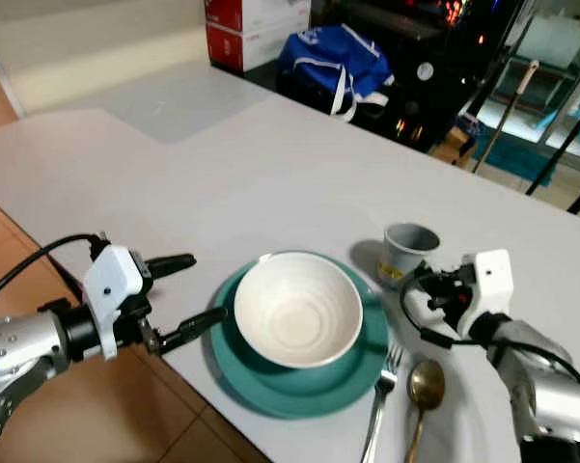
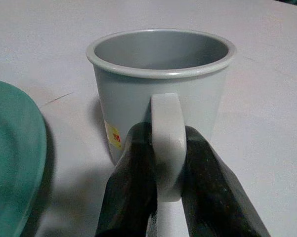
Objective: Setting the table
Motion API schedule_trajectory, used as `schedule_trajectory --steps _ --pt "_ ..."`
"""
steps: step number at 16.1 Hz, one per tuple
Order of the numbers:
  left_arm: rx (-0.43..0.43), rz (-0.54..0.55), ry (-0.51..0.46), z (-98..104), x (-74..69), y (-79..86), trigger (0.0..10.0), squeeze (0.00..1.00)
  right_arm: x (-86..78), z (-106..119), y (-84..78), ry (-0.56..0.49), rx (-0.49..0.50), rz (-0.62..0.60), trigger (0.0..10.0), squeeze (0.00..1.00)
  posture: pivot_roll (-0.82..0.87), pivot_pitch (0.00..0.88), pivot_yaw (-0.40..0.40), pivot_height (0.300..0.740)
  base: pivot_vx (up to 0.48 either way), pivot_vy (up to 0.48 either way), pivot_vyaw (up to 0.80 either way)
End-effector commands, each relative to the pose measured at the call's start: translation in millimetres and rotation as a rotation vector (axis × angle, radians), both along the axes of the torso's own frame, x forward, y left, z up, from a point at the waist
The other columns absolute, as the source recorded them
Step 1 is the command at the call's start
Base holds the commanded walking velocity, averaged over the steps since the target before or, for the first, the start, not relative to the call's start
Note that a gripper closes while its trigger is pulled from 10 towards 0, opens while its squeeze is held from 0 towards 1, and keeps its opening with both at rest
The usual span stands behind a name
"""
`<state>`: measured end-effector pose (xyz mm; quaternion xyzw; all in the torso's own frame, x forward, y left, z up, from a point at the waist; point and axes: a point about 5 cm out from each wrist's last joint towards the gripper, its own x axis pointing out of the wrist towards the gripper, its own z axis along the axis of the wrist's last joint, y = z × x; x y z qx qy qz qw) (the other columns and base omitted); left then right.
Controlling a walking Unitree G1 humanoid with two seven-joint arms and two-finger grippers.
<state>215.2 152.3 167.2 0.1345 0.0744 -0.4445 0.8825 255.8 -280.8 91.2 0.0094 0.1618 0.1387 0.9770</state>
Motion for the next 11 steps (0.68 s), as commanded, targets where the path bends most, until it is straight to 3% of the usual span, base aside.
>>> schedule_trajectory --steps 1,2,3,4,10,11 --pt "0.000 -0.016 -0.013 4.8 -1.1 -2.1 10.0 0.00 3.0 0.8 -1.3 -0.004 -0.028 -0.004 10.0 0.00 -0.03 0.000 -0.064 0.740 0.000 0.000 0.00" --pt "0.003 -0.013 -0.012 4.3 -1.3 -2.1 10.0 0.00 3.4 -1.0 -2.2 0.002 -0.042 -0.010 10.0 0.32 -0.03 0.000 -0.064 0.740 0.000 0.000 0.00" --pt "0.005 -0.011 -0.011 3.7 -1.3 -1.8 10.0 0.00 4.0 -2.6 -2.7 0.004 -0.051 -0.017 10.0 0.87 -0.03 0.000 -0.064 0.740 0.000 0.000 0.00" --pt "0.005 -0.010 -0.011 3.5 -1.0 -1.9 10.0 0.00 4.7 -3.6 -3.5 0.003 -0.052 -0.024 10.0 1.00 -0.03 0.000 -0.064 0.740 0.000 0.000 0.00" --pt "0.012 -0.007 -0.008 2.0 -0.5 -0.8 10.0 0.00 0.6 3.3 -13.7 -0.012 -0.068 -0.009 10.0 1.00 -0.04 0.000 -0.061 0.740 0.000 0.000 0.00" --pt "0.027 0.012 -0.027 2.7 0.6 1.4 10.0 0.00 -5.2 19.4 -17.4 -0.045 -0.091 0.033 10.0 1.00 -0.04 0.000 -0.063 0.740 0.000 0.000 0.00"
